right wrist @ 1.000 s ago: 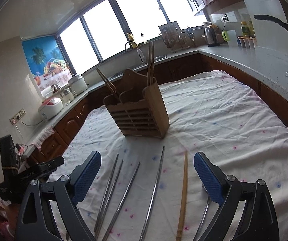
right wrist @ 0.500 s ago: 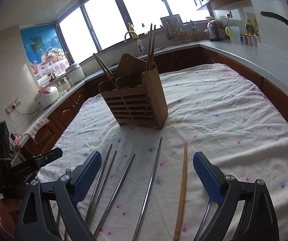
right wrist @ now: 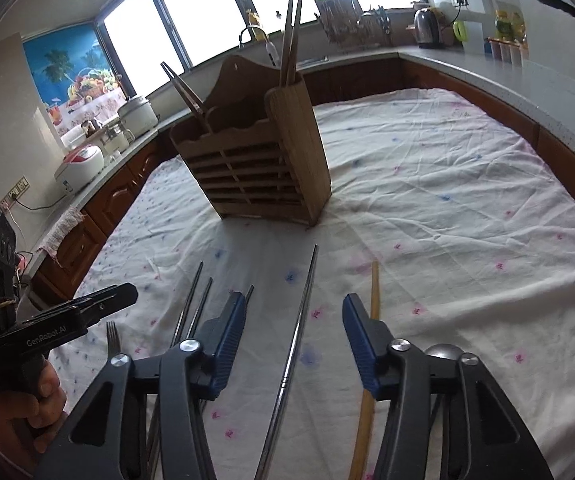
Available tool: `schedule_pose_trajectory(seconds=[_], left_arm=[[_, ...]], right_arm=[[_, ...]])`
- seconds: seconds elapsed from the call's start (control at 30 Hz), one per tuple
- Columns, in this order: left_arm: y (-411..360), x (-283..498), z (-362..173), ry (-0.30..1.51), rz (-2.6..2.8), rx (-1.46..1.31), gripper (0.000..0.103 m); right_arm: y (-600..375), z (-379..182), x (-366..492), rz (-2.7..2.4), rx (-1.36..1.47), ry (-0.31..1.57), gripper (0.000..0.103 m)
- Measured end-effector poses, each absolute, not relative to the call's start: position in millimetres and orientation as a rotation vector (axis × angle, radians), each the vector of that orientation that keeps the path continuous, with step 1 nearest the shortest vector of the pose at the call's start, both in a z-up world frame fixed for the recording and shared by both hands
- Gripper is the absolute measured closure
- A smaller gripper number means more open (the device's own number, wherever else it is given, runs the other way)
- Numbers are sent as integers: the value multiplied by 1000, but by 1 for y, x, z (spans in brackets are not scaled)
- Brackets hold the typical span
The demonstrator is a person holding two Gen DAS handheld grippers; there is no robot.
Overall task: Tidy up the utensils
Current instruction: 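Move both open tools down toward the metal chopsticks on the cloth, then close the left tool on a metal chopstick while the right tool grasps another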
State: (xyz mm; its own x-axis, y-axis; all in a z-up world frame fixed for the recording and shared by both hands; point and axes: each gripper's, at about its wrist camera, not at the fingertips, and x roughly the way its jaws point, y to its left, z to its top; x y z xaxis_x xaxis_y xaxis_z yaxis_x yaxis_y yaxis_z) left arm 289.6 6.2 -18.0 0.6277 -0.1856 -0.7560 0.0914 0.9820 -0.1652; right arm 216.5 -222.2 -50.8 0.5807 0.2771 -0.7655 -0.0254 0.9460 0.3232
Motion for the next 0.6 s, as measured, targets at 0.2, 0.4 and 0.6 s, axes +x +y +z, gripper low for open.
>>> schedule_pose_trajectory(seconds=[0.2,0.4,0.6], left_arm=[[-10,318,-32,954,-182,-75,67],[-20,342,-51,1016,-178,-45,78],[-26,358,-64,1039,-186,-18,83]], right_arm=[[-218,-65,234,185,278,997,65],[-214,-83,250,177,258,1053,71],[-211,-93,266,165,237,1097,73]])
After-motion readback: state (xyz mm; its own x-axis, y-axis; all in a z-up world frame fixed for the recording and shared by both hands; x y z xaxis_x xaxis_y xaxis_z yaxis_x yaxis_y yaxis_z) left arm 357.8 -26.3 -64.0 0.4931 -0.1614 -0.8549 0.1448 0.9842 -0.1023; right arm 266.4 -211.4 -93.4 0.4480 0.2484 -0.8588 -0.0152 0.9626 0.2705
